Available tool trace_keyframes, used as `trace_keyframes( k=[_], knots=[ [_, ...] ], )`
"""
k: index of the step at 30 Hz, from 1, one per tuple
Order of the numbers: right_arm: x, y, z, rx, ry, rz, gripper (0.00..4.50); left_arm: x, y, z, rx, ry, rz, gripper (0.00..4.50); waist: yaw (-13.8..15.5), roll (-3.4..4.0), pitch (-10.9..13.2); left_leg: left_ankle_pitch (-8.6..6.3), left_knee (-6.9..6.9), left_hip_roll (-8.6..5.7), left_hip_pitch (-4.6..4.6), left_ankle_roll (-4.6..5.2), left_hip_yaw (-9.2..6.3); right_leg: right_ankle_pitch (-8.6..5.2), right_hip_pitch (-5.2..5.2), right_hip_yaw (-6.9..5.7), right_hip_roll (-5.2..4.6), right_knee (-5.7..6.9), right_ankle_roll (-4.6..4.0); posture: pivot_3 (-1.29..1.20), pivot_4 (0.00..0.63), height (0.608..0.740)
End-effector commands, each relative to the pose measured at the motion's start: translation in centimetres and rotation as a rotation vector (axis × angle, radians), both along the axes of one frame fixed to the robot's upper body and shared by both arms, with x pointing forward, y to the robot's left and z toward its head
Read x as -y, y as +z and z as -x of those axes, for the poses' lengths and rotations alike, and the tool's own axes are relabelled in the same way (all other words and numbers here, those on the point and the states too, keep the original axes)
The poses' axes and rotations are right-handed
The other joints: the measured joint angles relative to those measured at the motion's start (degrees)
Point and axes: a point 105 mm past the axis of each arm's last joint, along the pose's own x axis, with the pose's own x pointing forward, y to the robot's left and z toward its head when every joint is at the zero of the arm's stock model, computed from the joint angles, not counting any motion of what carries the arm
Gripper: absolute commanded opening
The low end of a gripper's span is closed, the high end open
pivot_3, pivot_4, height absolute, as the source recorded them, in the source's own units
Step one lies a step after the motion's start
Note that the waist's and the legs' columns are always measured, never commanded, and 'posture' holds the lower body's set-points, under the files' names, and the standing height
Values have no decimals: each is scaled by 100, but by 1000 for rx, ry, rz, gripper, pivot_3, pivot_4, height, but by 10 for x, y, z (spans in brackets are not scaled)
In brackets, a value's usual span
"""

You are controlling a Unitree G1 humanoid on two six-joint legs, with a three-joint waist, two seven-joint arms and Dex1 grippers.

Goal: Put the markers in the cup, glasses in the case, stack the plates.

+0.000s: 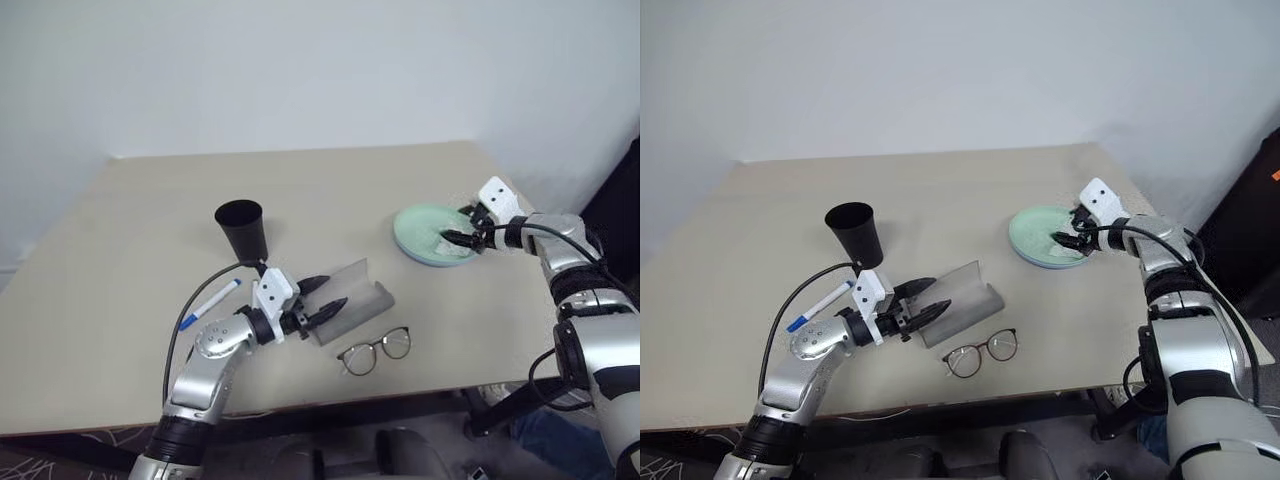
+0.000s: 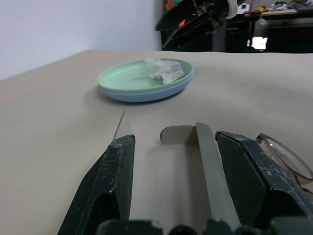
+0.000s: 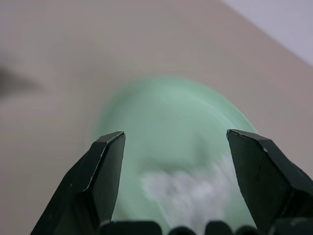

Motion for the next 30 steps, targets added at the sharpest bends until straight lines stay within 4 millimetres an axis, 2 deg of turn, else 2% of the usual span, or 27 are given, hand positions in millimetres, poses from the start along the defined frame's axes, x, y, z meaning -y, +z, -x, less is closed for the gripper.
trace_keyframes(
  k=[1, 5, 7, 11, 17, 24, 30],
  knots=[
    [-13, 14, 17, 71, 158, -53, 3637, 7, 12, -5, 47, -48, -16, 2766, 4, 1, -1, 0, 1, 0, 2, 0, -3, 0, 4, 0, 1, 0, 0, 0, 0, 740],
    [-18, -7, 50, -50, 294, -102, 3637, 20, 18, -8, 27, -127, -6, 2766, 6, 0, -2, 0, 3, -3, 0, 0, -5, 0, 5, 0, 0, -1, 0, 0, 0, 740],
    [-20, -9, 58, -65, 312, -115, 3637, 22, 19, -7, 16, -144, -1, 2766, 0, 4, -1, 0, 4, -3, 0, 0, -3, 0, 5, 1, 0, 0, 1, 0, 0, 740],
    [-21, -27, 80, -93, 351, -122, 3637, 34, 15, -1, -47, -266, -35, 2766, -7, 4, -2, 0, 5, 1, 6, -1, 0, 0, 5, 4, 4, 3, 0, 0, 0, 740],
    [-16, -38, 78, -61, 278, -110, 3637, 39, 10, 6, -105, -422, -170, 2766, -11, 3, -1, 3, 21, 2, 4, -5, 3, -1, 3, 6, 6, 7, -1, 0, 0, 740],
    [-12, -41, 72, -16, 212, -116, 3637, 33, 11, -1, -164, -526, -345, 2766, -7, 1, 1, 3, 25, 2, -1, -4, -1, -1, 2, 6, 7, 6, -1, 0, 0, 740],
    [-11, -45, 70, 10, 179, -118, 3637, 42, 11, -4, -224, -615, -439, 2766, 2, 1, 1, 2, 25, -3, -5, -1, -4, -2, 3, 9, 6, 3, 0, 0, 0, 740]
  ],
)
